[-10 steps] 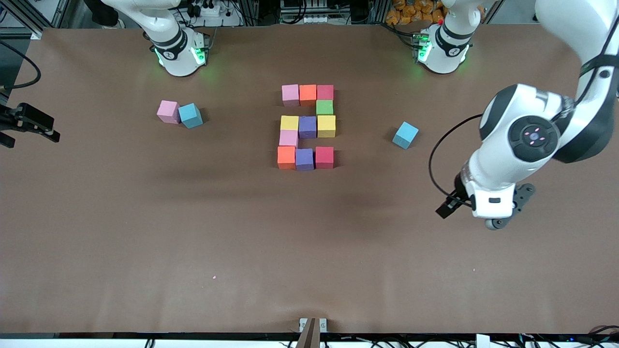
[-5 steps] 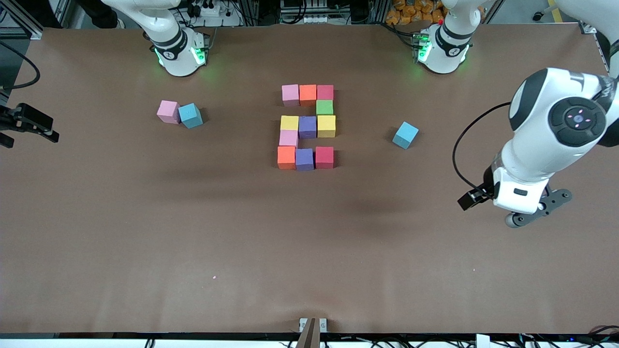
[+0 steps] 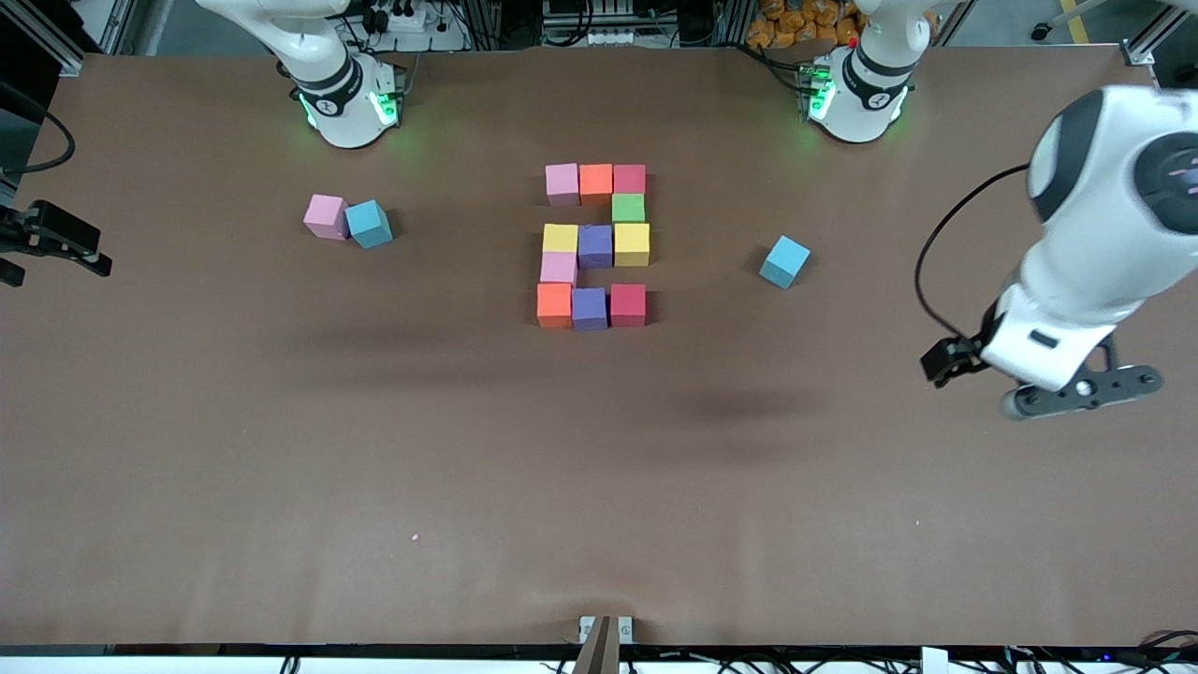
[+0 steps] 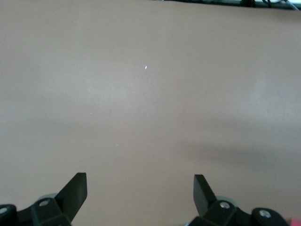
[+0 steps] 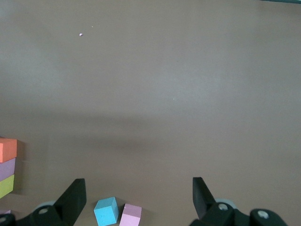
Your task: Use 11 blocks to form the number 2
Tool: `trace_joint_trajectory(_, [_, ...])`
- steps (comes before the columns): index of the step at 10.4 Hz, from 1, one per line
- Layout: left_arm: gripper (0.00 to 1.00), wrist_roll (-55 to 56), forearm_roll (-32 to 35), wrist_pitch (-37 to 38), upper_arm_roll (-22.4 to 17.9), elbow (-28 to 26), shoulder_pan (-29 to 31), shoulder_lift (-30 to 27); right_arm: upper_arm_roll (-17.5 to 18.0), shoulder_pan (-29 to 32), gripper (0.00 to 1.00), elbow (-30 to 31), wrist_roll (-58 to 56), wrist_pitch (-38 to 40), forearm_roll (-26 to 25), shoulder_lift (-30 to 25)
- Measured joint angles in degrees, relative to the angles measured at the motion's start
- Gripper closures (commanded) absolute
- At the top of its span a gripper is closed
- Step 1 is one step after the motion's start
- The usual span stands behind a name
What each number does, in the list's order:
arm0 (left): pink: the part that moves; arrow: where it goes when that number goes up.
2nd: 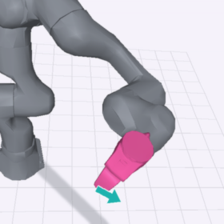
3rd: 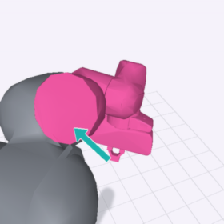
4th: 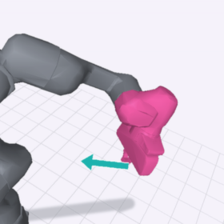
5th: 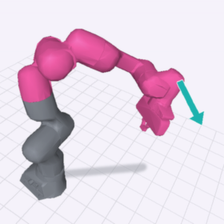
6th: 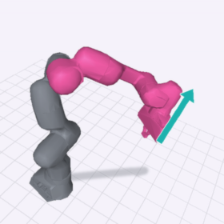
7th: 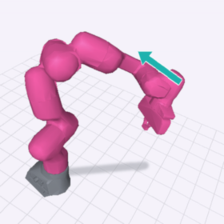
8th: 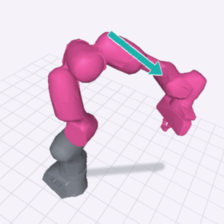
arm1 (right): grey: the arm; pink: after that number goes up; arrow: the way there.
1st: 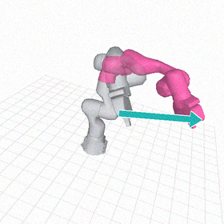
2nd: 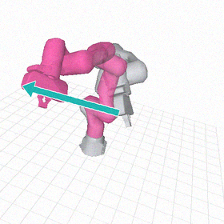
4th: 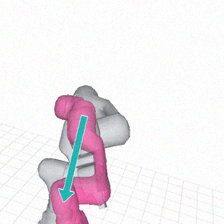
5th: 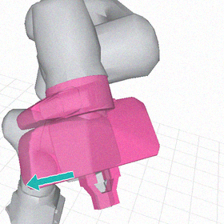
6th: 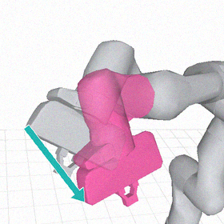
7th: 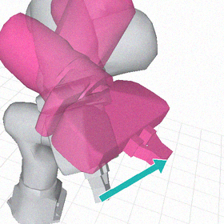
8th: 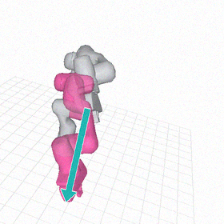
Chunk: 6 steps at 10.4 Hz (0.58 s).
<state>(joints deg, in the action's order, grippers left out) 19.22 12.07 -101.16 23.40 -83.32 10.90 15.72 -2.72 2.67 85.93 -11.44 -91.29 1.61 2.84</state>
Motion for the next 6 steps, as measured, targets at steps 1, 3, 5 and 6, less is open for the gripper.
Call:
trace_joint_trajectory(1, [0.00, -6.5, -2.9, 1.5, -3.3, 0.0, -0.4, -2.1, 0.0, 0.0, 0.00, 0.0, 0.0, 0.0, 0.0, 0.0])
trace_joint_trajectory(3, [0.00, -12.8, -4.0, 5.3, -7.7, 0.0, -1.4, -5.6, 0.0, 0.0, 0.00, 0.0, 0.0, 0.0, 0.0, 0.0])
trace_joint_trajectory(5, [0.00, -13.4, -4.2, 8.9, -9.2, -0.3, -2.6, -8.7, 0.0, 0.0, 0.00, 0.0, 0.0, 0.0, 0.0, 0.0])
trace_joint_trajectory(6, [0.00, -13.4, -5.0, 10.2, -9.9, -1.0, -3.2, -10.3, 0.0, 0.0, 0.00, 0.0, 0.0, 0.0, 0.0, 0.0])
